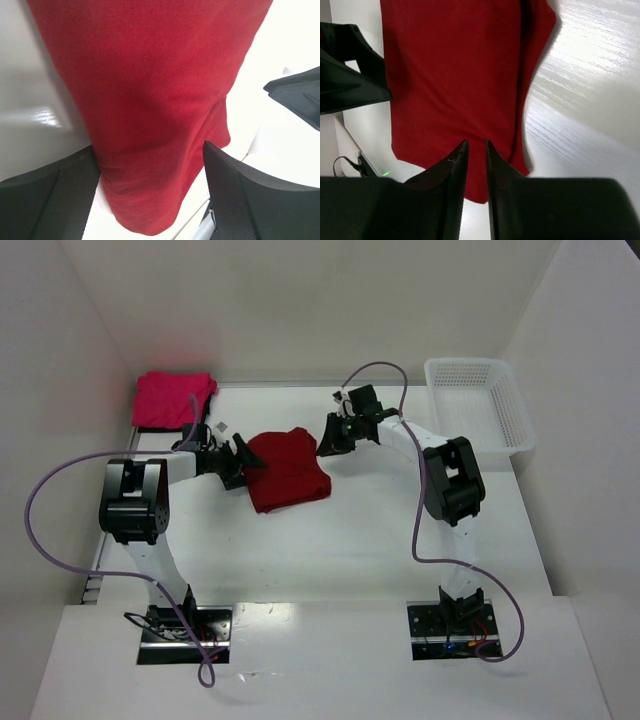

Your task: Fold and stack the t-shirts

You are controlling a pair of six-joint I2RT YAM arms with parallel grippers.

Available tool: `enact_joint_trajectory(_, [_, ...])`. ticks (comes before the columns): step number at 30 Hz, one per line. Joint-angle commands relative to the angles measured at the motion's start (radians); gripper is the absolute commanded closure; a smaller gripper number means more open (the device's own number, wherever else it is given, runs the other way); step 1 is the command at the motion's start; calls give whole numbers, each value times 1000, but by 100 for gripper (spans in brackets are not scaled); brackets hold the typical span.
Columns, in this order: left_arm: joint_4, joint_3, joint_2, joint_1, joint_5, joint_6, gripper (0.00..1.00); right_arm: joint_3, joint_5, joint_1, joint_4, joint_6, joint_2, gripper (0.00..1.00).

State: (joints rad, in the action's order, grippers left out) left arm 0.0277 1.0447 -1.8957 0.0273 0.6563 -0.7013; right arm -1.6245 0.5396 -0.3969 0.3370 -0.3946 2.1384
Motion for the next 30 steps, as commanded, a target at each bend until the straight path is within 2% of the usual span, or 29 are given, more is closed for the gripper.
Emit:
enact_joint_trajectory(1, [-15, -25, -54, -10, -32, 19, 11, -14, 34, -8, -53, 30, 20, 73])
enact_joint_trajectory(2, [-15, -15, -63, -10, -32, 19, 5, -14, 34, -8, -53, 30, 29, 71])
enact_joint_trajectory(3, [-15, -15, -63, -10, -41, 19, 4, -14, 34, -8, -53, 30, 29, 67])
enact_joint_trajectory(4, [-15, -6, -63, -10, -41, 19, 3, -14, 22, -8, -53, 39, 29, 53])
enact_joint_trajectory(6, [-3, -6, -63, -10, -50, 19, 1, -14, 13, -8, -53, 48, 38, 41])
enact_joint_trajectory(7, [-3, -6, -63, -10, -50, 19, 1, -14, 13, -8, -44, 60, 47, 30])
enact_joint_trajectory(10, [6, -6, -63, -10, -50, 29, 1, -14, 23, -8, -44, 80, 60, 18])
enact_joint_trajectory(11, [6, -6, -63, -10, -50, 39, 1, -14, 36, -8, -33, 80, 72, 10])
enact_joint_trajectory(13, [15, -6, -63, -10, -50, 48, 1, -14, 51, -8, -45, 89, 83, 3])
enact_joint_trajectory(15, [15, 3, -63, -10, -50, 57, 1, -14, 77, -8, -55, 98, 92, 0])
enact_joint_trajectory(23, [37, 12, -81, -10, -23, 88, 1, -72, 160, -8, -67, 126, 181, 0])
enact_joint_trajectory(30, [37, 23, -82, -10, -23, 88, 4, -110, 160, -8, -58, 115, 250, 0])
